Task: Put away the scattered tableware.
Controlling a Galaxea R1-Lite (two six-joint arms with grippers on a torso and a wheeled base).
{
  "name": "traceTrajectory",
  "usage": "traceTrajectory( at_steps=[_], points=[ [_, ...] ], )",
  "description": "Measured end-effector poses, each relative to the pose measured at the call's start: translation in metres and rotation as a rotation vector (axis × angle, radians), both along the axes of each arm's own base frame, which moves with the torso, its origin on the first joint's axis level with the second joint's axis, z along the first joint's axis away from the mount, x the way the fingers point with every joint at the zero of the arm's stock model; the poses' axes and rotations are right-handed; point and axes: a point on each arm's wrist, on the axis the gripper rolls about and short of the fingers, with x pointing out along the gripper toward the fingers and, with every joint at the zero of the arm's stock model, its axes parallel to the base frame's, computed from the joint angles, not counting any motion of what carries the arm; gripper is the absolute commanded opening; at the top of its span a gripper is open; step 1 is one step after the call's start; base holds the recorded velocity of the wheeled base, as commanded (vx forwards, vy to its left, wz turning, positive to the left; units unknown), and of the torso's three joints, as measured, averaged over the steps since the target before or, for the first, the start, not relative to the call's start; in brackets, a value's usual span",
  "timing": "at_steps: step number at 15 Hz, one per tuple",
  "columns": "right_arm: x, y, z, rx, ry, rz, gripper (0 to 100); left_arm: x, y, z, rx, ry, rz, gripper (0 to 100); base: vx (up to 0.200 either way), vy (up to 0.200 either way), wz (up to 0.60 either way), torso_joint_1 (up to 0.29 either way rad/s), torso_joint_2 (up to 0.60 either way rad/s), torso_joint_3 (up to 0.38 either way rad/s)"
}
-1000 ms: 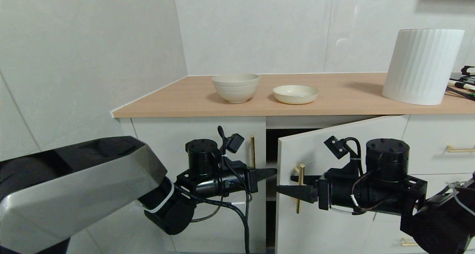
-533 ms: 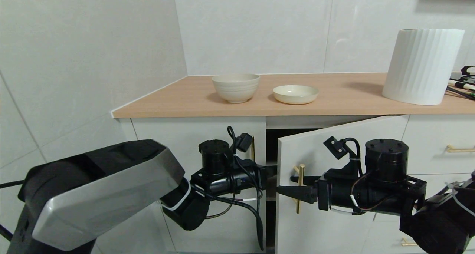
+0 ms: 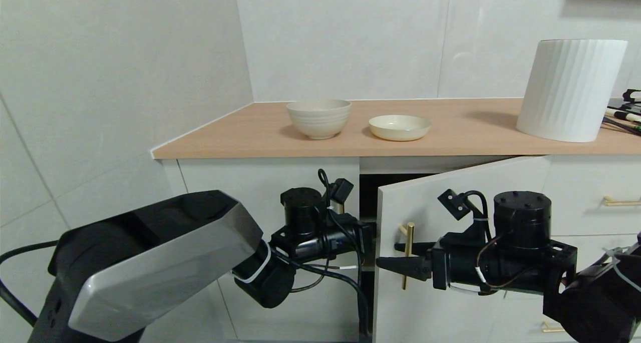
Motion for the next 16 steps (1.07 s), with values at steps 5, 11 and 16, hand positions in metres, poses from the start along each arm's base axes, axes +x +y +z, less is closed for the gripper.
traceTrajectory(
  at_steps=[5, 11, 16],
  points=[
    [0.001, -0.03, 0.004, -0.024, -0.039, -0.108, 100, -0.002, -0.004, 0.0, -0.002, -0.003, -0.01, 0, 0.0, 0.0, 0.0, 0.0, 0.0, 0.0],
    [-0.051, -0.048, 0.005, -0.042, -0.001, -0.08, 100, -0.005, -0.002, 0.0, 0.003, 0.001, -0.012, 0, -0.033, 0.0, 0.0, 0.001, 0.0, 0.0],
    [-0.071, -0.046, 0.017, -0.02, -0.042, -0.033, 100, -0.01, -0.01, 0.003, 0.009, 0.006, -0.022, 0, -0.2, 0.0, 0.0, 0.0, 0.0, 0.0]
  ],
)
